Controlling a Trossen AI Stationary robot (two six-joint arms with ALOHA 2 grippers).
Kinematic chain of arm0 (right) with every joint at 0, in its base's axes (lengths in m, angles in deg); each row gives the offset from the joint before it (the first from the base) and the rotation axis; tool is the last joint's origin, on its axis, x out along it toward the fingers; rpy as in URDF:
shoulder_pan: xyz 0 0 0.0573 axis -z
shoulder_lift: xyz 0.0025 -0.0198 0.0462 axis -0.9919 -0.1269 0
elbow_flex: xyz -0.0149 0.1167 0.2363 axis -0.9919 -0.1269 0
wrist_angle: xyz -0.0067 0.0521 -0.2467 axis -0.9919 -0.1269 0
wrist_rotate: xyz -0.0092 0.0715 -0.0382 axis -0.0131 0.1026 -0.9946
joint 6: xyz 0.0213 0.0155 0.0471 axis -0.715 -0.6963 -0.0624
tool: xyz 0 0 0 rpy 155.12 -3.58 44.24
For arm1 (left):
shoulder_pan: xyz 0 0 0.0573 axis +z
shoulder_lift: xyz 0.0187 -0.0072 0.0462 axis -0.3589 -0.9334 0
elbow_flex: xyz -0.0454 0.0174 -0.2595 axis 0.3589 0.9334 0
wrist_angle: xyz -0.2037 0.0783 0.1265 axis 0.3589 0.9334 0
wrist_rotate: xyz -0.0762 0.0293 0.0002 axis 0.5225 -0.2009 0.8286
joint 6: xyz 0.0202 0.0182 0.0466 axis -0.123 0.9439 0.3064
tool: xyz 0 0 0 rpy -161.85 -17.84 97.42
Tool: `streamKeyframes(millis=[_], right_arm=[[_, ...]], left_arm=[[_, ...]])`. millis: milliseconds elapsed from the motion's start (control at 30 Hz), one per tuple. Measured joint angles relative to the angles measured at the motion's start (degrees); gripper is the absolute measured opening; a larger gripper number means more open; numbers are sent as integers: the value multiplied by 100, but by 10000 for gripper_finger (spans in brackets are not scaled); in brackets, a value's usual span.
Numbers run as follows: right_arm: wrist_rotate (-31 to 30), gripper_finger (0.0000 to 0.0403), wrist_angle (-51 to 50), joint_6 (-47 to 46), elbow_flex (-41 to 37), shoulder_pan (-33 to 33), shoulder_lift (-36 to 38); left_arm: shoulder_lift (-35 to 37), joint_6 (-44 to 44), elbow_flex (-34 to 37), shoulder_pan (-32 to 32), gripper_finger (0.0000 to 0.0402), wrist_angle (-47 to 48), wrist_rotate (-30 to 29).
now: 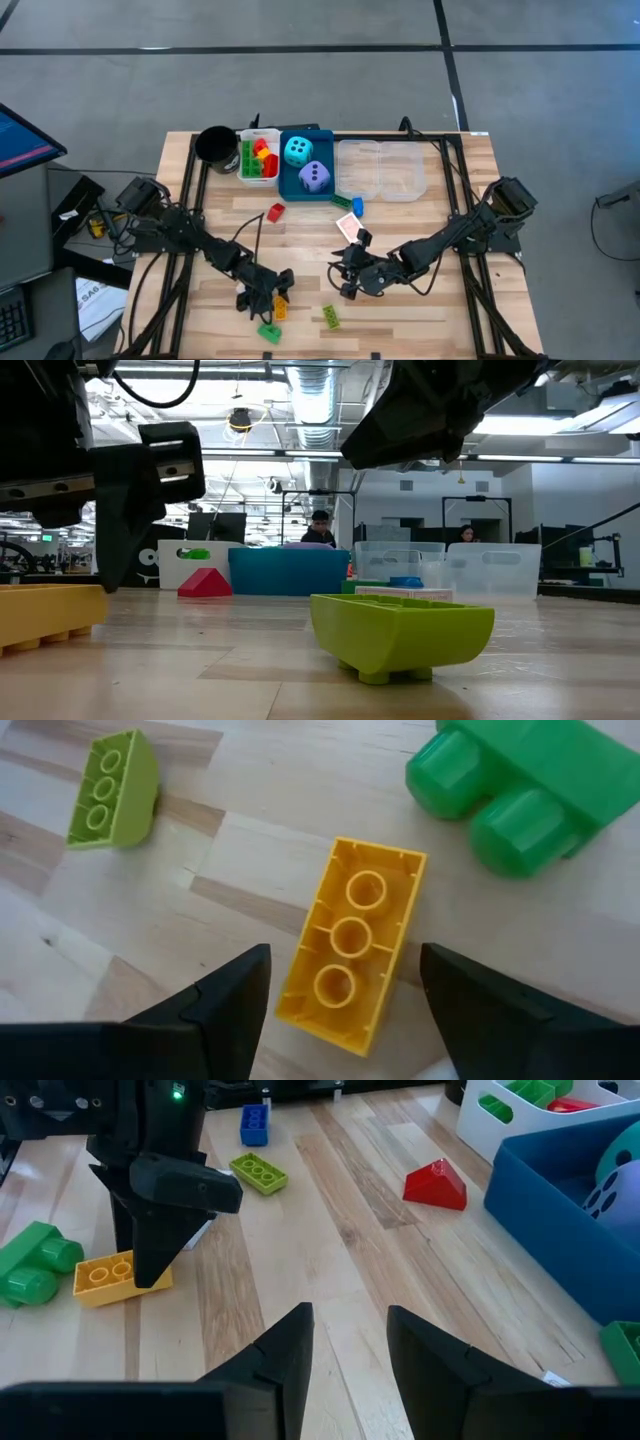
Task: Pick & Place Toys
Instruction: Put the small yellow game piece into the left transparent bin
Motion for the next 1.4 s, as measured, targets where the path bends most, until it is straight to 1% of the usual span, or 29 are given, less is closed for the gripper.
streamKeyframes(millis=[367, 633, 733, 933, 1200, 1400], right_arm=[[0, 126, 22, 2, 0, 4, 0], [0, 126, 22, 4, 0, 4, 0], [0, 126, 22, 4, 0, 4, 0], [0, 126, 22, 4, 0, 2, 0], [0, 126, 22, 4, 0, 2, 0], [0, 126, 25, 4, 0, 0, 0]], left_arm=[[2, -698, -2, 46, 216, 271, 61], [2, -1040, 0, 44, 195, 297, 54], [2, -1140, 2, 44, 180, 300, 122], [-2, -1368, 7, 44, 135, 243, 249], [16, -1489, 13, 44, 141, 186, 249], [127, -1514, 13, 105, 136, -329, 240]])
